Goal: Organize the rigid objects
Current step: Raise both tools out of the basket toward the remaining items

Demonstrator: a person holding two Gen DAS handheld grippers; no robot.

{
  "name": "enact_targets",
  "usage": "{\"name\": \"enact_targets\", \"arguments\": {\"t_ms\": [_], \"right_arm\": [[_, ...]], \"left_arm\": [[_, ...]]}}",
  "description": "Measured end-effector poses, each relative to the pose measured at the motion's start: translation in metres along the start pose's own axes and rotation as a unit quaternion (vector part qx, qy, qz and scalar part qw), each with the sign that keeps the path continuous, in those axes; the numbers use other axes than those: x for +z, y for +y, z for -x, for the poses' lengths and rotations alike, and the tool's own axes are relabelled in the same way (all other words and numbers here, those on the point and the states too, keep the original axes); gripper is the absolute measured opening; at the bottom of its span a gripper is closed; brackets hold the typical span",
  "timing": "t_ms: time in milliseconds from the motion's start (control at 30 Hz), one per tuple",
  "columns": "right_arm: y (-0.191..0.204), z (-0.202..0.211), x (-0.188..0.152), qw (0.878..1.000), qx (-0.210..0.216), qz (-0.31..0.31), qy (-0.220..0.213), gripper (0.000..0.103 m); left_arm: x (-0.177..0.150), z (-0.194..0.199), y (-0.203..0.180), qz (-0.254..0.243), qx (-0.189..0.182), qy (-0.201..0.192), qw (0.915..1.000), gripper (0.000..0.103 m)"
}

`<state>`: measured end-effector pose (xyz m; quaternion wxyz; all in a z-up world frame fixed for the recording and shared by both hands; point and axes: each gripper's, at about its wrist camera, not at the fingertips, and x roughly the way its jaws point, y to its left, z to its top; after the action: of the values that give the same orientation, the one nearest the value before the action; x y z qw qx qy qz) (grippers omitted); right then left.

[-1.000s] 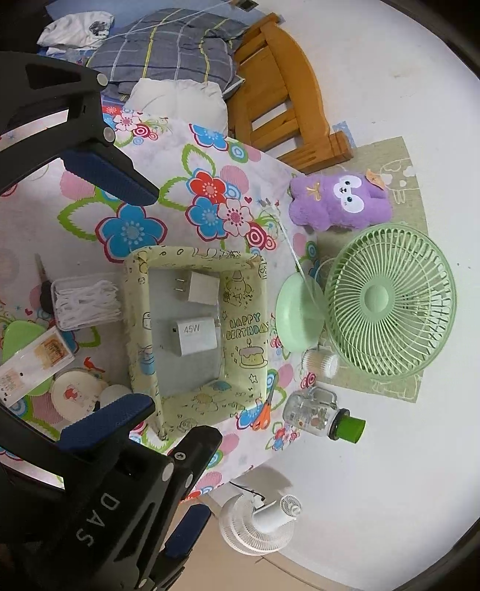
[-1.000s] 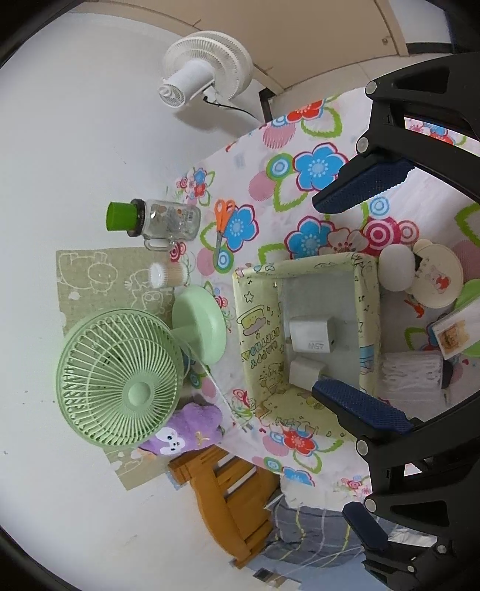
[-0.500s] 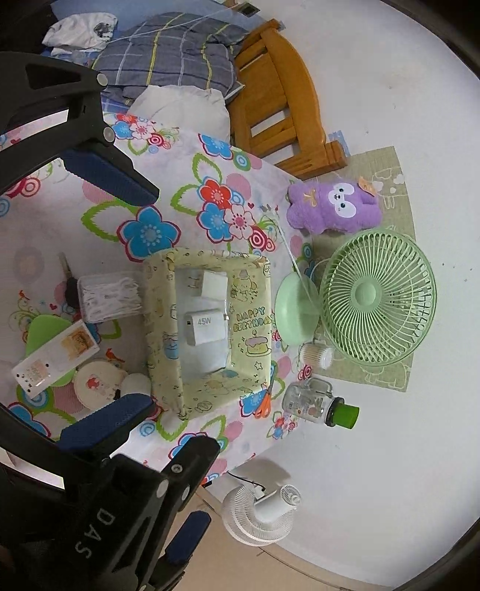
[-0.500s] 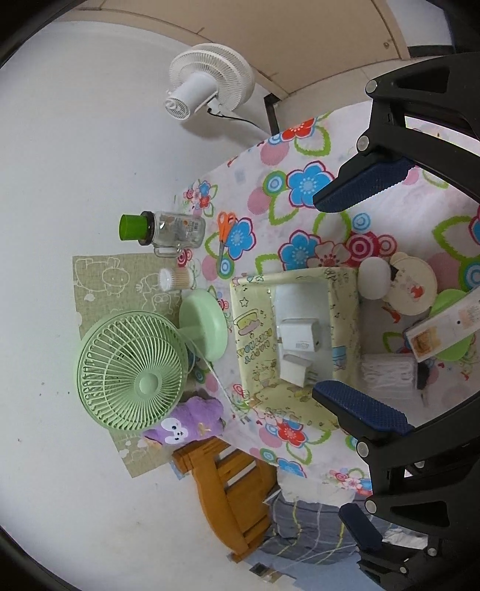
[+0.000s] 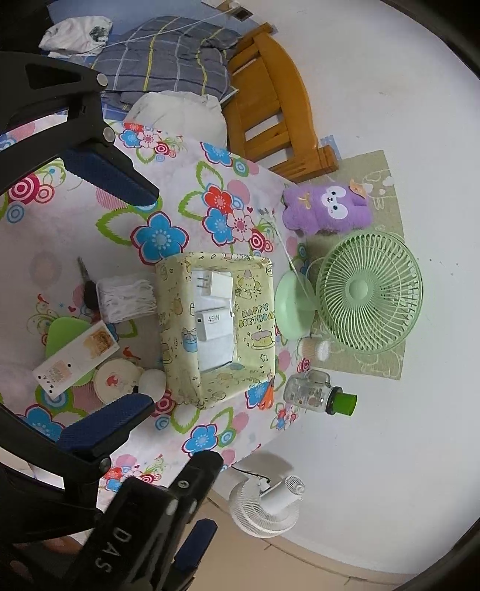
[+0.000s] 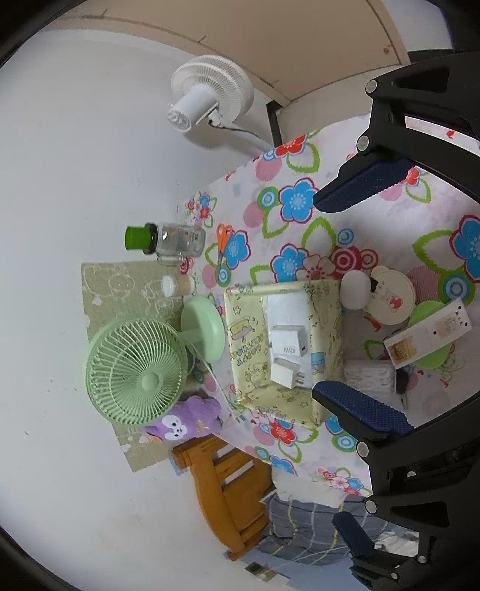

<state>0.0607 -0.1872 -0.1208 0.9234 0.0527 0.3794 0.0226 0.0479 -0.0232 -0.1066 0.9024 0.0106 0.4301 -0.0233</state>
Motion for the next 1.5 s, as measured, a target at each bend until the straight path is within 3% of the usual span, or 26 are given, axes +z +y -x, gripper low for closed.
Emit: {"name": "enact_targets", "arguments": {"t_ms": [500,800,1100,1500], "right_arm": [[-0.003,0.017,-0.036,1.000,-0.021,0.009,-0.009,0.094],[-0.003,0.013,-0.062,1.000,-0.014,0.010,-0.019,0.094],[0.000,-0.005,-0.086,1.000,-0.004,0.017,-0.020,0.094],[0.012,-0.039,-0.112,1.000,0.005,0.030,0.000,0.094]], "left_arm": [[-0.030,0.003,0.001,-0.015,-0.008,0.015,0.9997,0.103],[-0.054,0.000,-0.004,-0.038,0.011,-0.024,0.9989,0.103],[-0.072,-0.026,0.010,-0.021,-0.004,0.011,0.9997,0.103],[-0.091,-0.051,0.018,-0.035,-0.024,0.021,0.9989,0.103]]}}
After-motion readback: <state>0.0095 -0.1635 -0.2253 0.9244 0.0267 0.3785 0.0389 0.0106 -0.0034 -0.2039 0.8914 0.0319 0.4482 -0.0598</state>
